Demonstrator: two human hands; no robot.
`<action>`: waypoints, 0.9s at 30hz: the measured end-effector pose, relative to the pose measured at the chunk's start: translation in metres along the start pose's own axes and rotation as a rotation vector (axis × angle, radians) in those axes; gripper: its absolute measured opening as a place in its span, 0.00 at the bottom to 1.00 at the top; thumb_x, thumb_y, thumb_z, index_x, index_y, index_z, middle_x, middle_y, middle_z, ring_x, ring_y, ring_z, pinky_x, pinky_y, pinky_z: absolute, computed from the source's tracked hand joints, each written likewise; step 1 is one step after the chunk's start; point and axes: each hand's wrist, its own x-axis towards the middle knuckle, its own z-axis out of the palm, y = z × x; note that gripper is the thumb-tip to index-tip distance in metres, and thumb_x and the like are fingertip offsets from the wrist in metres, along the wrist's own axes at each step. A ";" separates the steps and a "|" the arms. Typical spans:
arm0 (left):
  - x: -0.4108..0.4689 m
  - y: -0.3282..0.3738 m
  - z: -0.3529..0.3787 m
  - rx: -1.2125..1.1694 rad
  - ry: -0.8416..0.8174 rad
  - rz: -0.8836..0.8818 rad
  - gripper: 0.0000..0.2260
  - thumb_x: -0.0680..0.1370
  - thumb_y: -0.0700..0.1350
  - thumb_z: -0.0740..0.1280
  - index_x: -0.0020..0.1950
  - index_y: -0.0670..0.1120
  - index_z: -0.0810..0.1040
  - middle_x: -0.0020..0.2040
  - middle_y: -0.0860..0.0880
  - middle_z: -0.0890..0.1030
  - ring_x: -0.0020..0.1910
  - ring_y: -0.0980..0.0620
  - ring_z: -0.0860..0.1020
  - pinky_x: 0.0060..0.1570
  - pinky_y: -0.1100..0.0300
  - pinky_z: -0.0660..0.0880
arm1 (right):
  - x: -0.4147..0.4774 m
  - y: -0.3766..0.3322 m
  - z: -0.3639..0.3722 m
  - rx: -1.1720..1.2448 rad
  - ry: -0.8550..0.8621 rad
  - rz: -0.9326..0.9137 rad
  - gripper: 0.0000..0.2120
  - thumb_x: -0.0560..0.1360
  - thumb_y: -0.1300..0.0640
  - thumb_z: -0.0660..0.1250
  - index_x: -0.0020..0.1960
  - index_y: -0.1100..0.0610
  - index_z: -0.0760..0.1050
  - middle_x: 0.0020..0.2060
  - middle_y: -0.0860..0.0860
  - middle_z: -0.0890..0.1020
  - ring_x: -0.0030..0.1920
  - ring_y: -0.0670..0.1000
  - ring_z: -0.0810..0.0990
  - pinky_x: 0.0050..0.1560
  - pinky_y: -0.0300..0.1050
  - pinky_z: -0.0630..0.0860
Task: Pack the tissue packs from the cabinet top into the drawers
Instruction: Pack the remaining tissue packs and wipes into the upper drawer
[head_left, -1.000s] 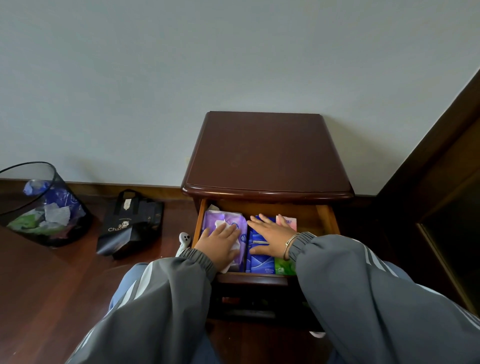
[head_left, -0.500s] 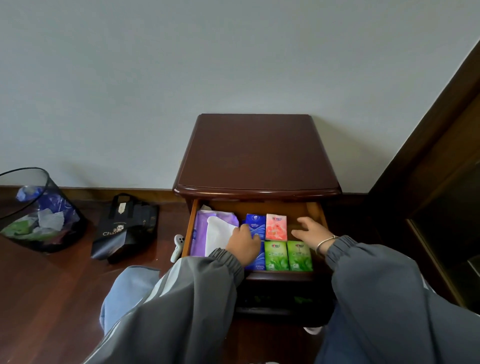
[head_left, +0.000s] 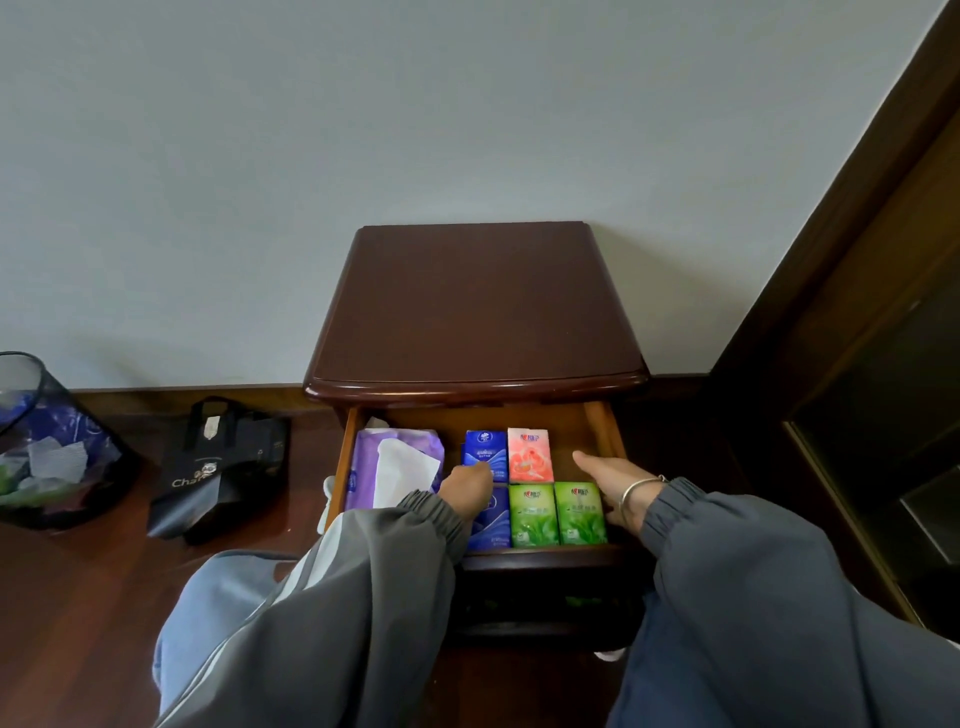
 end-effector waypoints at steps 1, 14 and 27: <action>0.000 0.000 0.002 -0.026 -0.016 -0.004 0.13 0.82 0.45 0.53 0.55 0.39 0.74 0.61 0.36 0.76 0.53 0.42 0.76 0.51 0.55 0.74 | -0.001 -0.001 -0.001 -0.113 0.010 -0.029 0.27 0.79 0.45 0.57 0.72 0.59 0.63 0.69 0.57 0.69 0.67 0.57 0.69 0.65 0.48 0.66; 0.004 -0.008 0.013 -0.299 -0.071 -0.096 0.10 0.82 0.47 0.57 0.46 0.43 0.73 0.41 0.44 0.81 0.36 0.48 0.79 0.41 0.57 0.77 | -0.031 -0.014 -0.035 -0.606 0.299 -0.538 0.20 0.79 0.56 0.58 0.71 0.57 0.66 0.71 0.54 0.68 0.71 0.54 0.66 0.69 0.43 0.61; 0.007 0.000 0.016 -0.390 -0.194 -0.145 0.13 0.82 0.52 0.59 0.45 0.45 0.75 0.30 0.48 0.84 0.34 0.49 0.82 0.41 0.53 0.79 | 0.026 -0.003 -0.036 0.143 0.142 -0.015 0.34 0.75 0.37 0.59 0.71 0.58 0.64 0.69 0.58 0.69 0.68 0.58 0.69 0.70 0.53 0.64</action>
